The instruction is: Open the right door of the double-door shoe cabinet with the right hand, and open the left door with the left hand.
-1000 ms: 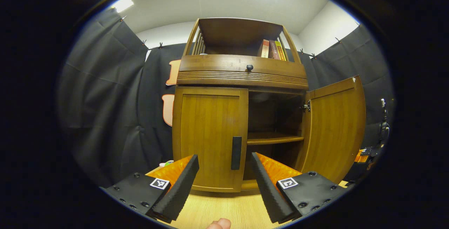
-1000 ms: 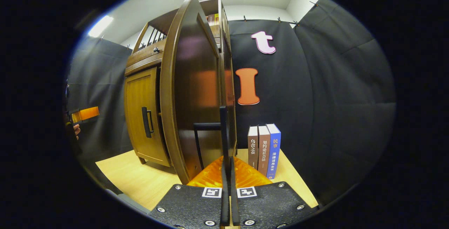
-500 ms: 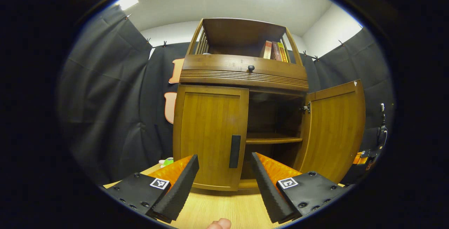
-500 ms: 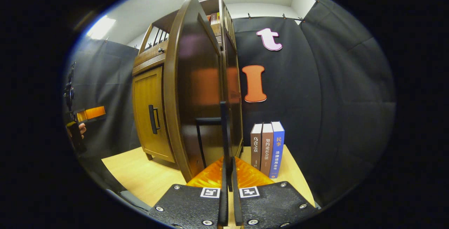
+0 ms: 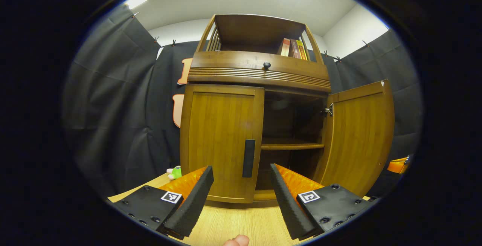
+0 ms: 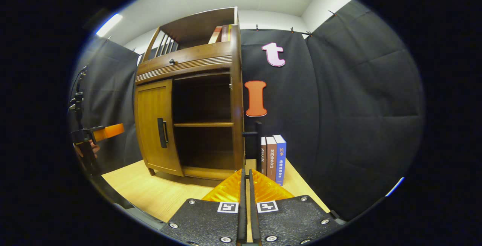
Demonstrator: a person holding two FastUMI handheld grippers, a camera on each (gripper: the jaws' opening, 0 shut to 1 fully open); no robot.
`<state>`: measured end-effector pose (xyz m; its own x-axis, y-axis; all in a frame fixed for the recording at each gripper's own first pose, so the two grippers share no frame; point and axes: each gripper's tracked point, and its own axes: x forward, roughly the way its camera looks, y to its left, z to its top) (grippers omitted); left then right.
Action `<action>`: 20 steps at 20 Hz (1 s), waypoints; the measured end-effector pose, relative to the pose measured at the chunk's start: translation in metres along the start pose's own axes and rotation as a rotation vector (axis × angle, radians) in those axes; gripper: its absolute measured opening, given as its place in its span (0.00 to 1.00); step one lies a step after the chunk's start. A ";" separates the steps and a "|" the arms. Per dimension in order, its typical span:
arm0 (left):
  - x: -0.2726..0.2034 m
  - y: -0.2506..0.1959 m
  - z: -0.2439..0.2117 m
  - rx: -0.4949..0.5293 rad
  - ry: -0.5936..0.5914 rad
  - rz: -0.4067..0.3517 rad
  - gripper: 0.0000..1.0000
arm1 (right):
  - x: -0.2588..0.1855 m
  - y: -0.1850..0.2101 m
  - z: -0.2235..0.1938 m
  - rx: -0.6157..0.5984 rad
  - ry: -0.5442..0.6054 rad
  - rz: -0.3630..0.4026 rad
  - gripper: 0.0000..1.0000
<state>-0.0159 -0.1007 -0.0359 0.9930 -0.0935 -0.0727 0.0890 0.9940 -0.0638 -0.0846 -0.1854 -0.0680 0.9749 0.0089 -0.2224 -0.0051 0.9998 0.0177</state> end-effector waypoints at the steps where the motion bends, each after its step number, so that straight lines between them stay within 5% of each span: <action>1: 0.006 -0.001 -0.002 0.012 0.001 -0.008 0.94 | 0.003 0.011 -0.001 -0.001 0.010 0.001 0.04; 5: 0.035 -0.009 -0.005 0.072 -0.004 -0.044 0.94 | 0.013 0.044 0.015 0.016 -0.052 -0.007 0.05; 13: 0.101 -0.038 -0.007 0.026 -0.035 -0.125 0.95 | 0.016 0.082 0.003 -0.007 -0.022 0.055 0.96; 20: 0.184 -0.027 -0.049 0.041 0.028 -0.067 0.95 | -0.006 0.092 0.006 0.002 -0.030 0.080 0.92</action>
<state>0.1608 -0.1479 -0.0960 0.9821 -0.1609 -0.0975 0.1588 0.9869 -0.0286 -0.0895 -0.0933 -0.0596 0.9776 0.0879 -0.1913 -0.0825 0.9959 0.0359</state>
